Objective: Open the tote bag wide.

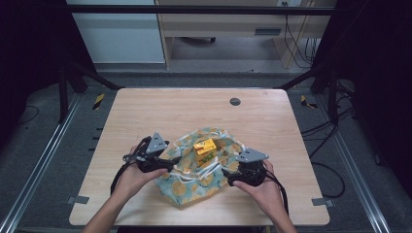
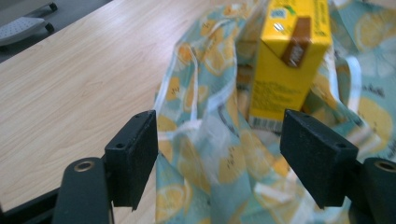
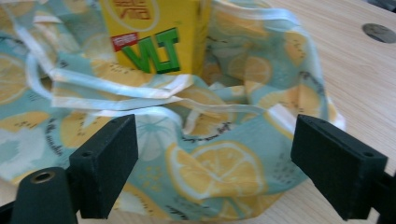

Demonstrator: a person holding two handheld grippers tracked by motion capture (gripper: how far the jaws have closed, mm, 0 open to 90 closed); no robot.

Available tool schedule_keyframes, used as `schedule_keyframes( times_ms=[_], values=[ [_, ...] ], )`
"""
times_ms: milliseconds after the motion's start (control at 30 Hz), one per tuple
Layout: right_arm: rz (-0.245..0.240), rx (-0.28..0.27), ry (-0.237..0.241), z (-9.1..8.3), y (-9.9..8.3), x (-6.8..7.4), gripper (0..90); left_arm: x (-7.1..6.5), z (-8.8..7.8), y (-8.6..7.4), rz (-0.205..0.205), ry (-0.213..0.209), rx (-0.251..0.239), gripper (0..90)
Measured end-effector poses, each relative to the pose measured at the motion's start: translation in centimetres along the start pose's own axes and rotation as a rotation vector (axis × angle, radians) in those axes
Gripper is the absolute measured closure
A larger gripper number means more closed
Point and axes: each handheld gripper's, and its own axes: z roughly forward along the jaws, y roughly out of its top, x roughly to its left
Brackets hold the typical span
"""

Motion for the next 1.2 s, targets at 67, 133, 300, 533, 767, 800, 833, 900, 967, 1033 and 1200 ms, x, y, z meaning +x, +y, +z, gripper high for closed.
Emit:
schedule_keyframes(
  times_ms=[67, 133, 300, 533, 767, 800, 833, 900, 967, 1033, 1200],
  values=[
    [-0.018, -0.009, 0.003, -0.1, -0.1, 0.2, 13.6, 0.4, 0.3, 0.2, -0.016, 0.001, -0.004, 28.8],
    [-0.006, -0.005, 0.015, 0.0, -0.2, 0.4, 14.9, 0.6, 0.7, 0.3, -0.030, -0.010, -0.002, 29.7],
    [-0.037, 0.051, 0.048, 1.1, -0.6, 1.0, 29.3, 0.7, 2.1, 0.6, -0.023, -0.025, 0.023, 33.1],
    [-0.073, 0.104, 0.084, 1.9, -1.0, 0.9, 63.0, 0.4, 4.0, 0.7, 0.011, -0.027, 0.076, 51.3],
    [-0.086, 0.147, 0.119, 1.9, -1.6, 0.9, 86.0, 0.3, 5.2, 0.7, 0.021, -0.019, 0.125, 76.3],
    [-0.081, 0.141, 0.121, 1.8, -1.6, 0.8, 88.5, 0.3, 5.3, 0.7, 0.012, -0.017, 0.123, 78.8],
    [-0.082, 0.141, 0.128, 1.7, -1.6, 0.8, 89.7, 0.4, 5.4, 0.7, 0.010, -0.011, 0.122, 81.4],
    [-0.080, 0.144, 0.129, 1.6, -1.7, 0.7, 90.0, 0.7, 5.6, 0.6, -0.007, 0.003, 0.116, 84.5],
    [-0.082, 0.150, 0.126, 1.5, -1.8, 0.6, 90.0, 1.0, 5.9, 0.5, -0.017, 0.013, 0.119, 85.5],
    [-0.075, 0.153, 0.119, 1.5, -1.9, 0.5, 90.0, 1.4, 6.3, 0.3, -0.031, 0.018, 0.122, 86.0],
    [-0.069, 0.168, 0.111, 1.4, -2.3, 0.2, 90.0, 2.5, 7.1, -0.4, -0.053, 0.026, 0.138, 87.1]
  ],
)
